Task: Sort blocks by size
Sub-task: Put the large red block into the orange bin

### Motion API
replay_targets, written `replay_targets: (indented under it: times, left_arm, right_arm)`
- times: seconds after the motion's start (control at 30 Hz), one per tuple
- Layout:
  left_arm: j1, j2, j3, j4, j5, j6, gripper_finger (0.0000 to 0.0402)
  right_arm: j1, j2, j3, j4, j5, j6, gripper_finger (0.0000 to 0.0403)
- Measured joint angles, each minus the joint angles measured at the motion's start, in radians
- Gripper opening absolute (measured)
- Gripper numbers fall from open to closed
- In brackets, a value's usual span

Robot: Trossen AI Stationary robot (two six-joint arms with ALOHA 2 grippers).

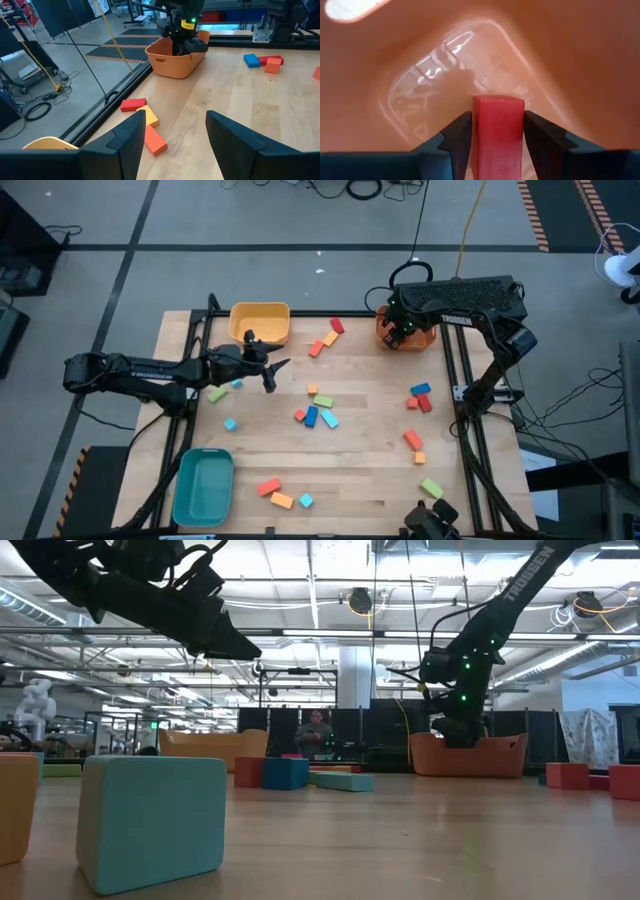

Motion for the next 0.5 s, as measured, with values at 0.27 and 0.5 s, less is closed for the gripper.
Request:
replay_targets:
  times: [0.27, 0.5]
  left_arm:
    - [0.000, 0.000, 0.000, 0.000, 0.000, 0.000, 0.0210]
    - [0.000, 0.000, 0.000, 0.000, 0.000, 0.000, 0.0210]
  right_arm:
    - [0.000, -0.006, 0.000, -0.024, 0.002, -0.130, 0.0155]
    - [0.000, -0.006, 0.000, -0.066, 0.062, -0.288, 0.0155]
